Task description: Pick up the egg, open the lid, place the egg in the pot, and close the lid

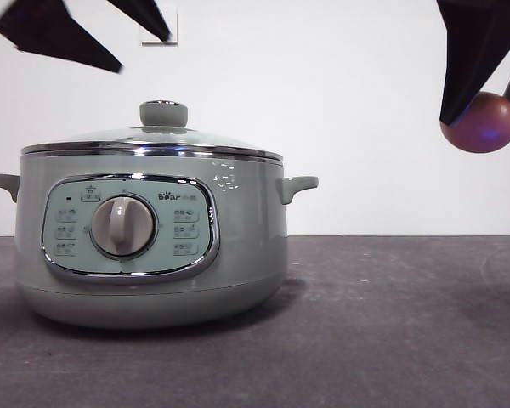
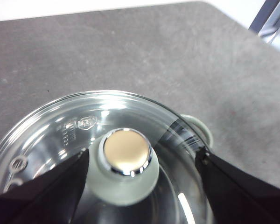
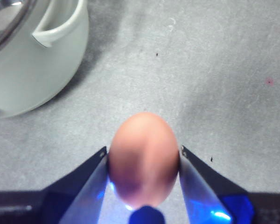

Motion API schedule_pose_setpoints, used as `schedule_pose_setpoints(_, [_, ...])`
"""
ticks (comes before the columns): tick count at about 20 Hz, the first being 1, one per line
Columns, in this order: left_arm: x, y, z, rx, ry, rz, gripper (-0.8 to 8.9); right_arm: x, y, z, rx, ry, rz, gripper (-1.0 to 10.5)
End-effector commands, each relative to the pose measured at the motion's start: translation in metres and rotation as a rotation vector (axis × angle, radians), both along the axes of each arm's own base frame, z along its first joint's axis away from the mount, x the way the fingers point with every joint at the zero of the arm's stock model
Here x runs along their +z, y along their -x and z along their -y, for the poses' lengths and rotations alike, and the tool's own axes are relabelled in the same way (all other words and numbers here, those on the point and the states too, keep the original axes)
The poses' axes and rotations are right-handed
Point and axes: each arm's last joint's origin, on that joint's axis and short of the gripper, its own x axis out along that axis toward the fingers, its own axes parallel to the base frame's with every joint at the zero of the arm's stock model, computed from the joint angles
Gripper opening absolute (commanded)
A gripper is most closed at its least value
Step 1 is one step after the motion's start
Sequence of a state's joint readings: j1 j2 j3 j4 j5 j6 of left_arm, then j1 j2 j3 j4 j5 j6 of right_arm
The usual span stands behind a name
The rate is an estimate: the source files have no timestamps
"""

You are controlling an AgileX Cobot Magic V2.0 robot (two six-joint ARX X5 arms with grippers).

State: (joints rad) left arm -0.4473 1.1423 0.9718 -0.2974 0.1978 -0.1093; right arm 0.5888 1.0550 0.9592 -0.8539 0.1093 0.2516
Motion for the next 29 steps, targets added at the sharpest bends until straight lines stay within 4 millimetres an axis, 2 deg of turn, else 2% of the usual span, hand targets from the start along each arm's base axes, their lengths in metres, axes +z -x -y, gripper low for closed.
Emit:
schedule_pose_setpoints(1, [-0.004, -0.012, 0.013, -0.022, -0.049, 0.014, 3.86, 0.0, 0.001, 0.001, -0.013, -0.003, -0.001, -0.1])
schedule_pose_setpoints(7, [-0.03, -0.031, 0.028, -0.001, -0.127, -0.033, 3.8, -0.001, 0.001, 0.001, -0.014, 0.003, -0.011, -0.1])
schedule_pose_setpoints(10, [-0.033, -0.033, 0.03, -0.001, -0.134, -0.045, 3.71, -0.001, 0.001, 0.001, -0.014, 0.003, -0.01, -0.1])
schedule_pose_setpoints(11, [-0.033, -0.033, 0.03, -0.001, -0.133, -0.041, 3.26, -0.001, 0.001, 0.001, -0.014, 0.003, -0.01, -0.1])
schedule_pose_setpoints(14, [-0.032, -0.034, 0.03, -0.017, -0.153, -0.014, 0.19, -0.001, 0.001, 0.001, -0.015, 0.002, -0.011, -0.1])
schedule_pose_setpoints(15, [-0.032, -0.034, 0.03, -0.023, -0.16, -0.008, -0.12, -0.001, 0.002, 0.001, -0.019, 0.0, -0.014, -0.1])
schedule_pose_setpoints(20, [-0.031, -0.035, 0.03, -0.015, -0.159, 0.01, -0.08, -0.001, 0.002, 0.001, -0.019, 0.0, -0.014, -0.1])
schedule_pose_setpoints(23, [-0.018, -0.035, 0.029, 0.012, -0.147, 0.067, -0.08, 0.0, 0.0, 0.0, -0.016, -0.016, 0.005, -0.1])
schedule_pose_setpoints(26, [0.01, -0.028, 0.025, 0.031, -0.121, 0.128, -0.08, 0.004, -0.003, -0.004, 0.003, -0.069, 0.044, -0.1])
schedule_pose_setpoints(29, [0.043, -0.013, 0.016, 0.058, -0.087, 0.206, -0.09, 0.011, -0.008, -0.012, 0.096, -0.211, 0.076, -0.1])
